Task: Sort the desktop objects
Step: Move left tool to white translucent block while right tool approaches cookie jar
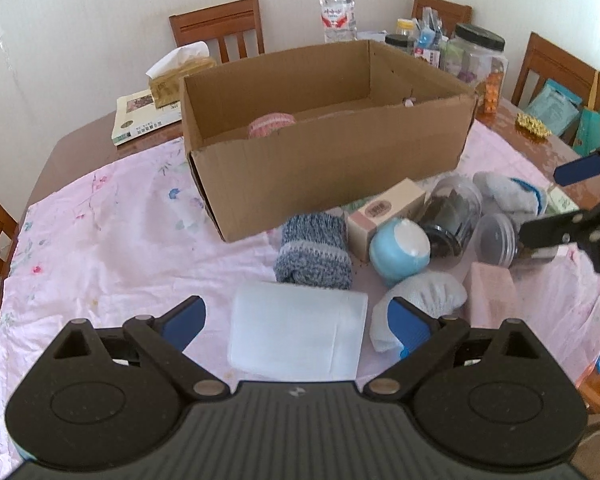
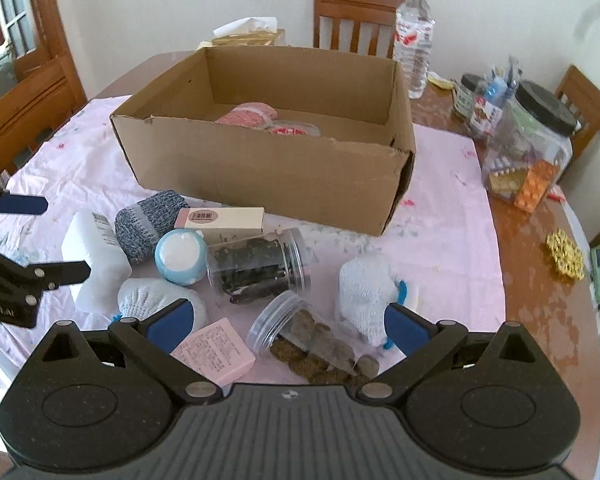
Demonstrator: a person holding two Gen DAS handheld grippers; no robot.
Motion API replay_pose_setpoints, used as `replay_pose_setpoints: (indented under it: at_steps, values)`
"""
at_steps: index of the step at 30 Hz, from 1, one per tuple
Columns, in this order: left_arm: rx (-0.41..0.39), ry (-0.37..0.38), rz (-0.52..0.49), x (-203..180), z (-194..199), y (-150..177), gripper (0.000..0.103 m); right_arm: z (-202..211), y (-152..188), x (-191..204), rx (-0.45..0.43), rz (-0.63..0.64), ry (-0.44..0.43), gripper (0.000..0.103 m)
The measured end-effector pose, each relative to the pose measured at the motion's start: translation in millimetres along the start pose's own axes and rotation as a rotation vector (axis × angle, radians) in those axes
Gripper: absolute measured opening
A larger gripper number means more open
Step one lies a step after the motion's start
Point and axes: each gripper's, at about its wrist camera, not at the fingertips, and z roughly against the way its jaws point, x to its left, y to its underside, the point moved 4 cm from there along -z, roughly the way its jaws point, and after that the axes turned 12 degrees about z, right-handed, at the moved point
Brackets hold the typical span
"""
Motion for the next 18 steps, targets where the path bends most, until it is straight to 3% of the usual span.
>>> replay_pose_setpoints:
  at_steps: [18]
  values:
    - [-0.011,0.128,-0.058,23,-24,17,0.098,10,27,15,0.039,-0.240,0.189,0.103]
